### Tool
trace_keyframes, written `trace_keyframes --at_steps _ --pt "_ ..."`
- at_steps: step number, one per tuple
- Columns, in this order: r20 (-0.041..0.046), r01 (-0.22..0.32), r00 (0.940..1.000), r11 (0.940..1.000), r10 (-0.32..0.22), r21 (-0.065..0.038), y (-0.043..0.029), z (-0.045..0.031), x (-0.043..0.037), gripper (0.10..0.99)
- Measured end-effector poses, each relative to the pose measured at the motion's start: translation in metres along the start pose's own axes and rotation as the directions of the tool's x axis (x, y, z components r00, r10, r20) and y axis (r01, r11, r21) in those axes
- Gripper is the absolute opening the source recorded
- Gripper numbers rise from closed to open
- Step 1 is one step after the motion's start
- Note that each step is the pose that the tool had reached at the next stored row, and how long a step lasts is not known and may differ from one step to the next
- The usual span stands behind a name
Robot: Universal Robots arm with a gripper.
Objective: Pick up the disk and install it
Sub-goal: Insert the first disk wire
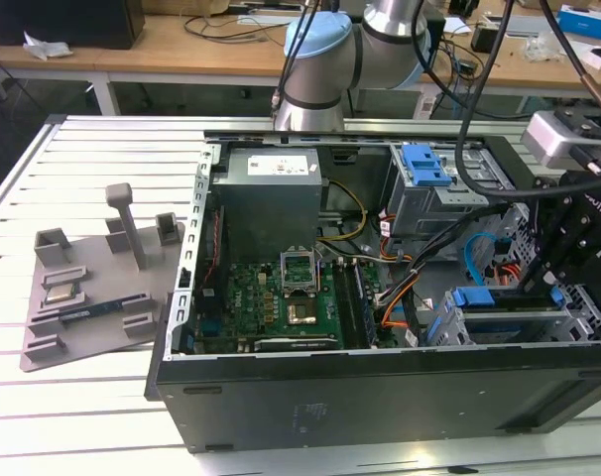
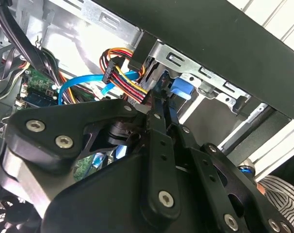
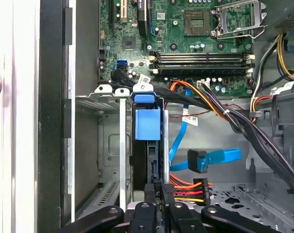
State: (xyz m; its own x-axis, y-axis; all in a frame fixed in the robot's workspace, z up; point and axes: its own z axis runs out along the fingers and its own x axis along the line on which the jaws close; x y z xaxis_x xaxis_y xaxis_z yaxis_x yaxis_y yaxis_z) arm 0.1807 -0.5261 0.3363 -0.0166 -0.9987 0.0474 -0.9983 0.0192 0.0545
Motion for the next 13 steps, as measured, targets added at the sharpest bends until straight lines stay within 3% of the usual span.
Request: trace_keyframes --at_steps 6,7,10,12,13 --pt "0.001 0.0 1.0 1.0 0.0 0.0 -0.0001 0.0014 0.0 0.176" --pt "0.0003 0.0 1.0 1.0 0.0 0.0 0.0001 -0.0011 0.0001 0.239" --pt "0.0003 0.0 1.0 1.0 0.0 0.0 0.0011 -0.0195 -0.0013 0.239" --pt "0.0004 0.0 1.0 1.0 0.0 0.0 0.0021 -0.0376 -0.0021 0.106" --pt "0.0004 0.0 1.0 1.0 0.0 0.0 0.0025 -0.0449 -0.0018 0.106"
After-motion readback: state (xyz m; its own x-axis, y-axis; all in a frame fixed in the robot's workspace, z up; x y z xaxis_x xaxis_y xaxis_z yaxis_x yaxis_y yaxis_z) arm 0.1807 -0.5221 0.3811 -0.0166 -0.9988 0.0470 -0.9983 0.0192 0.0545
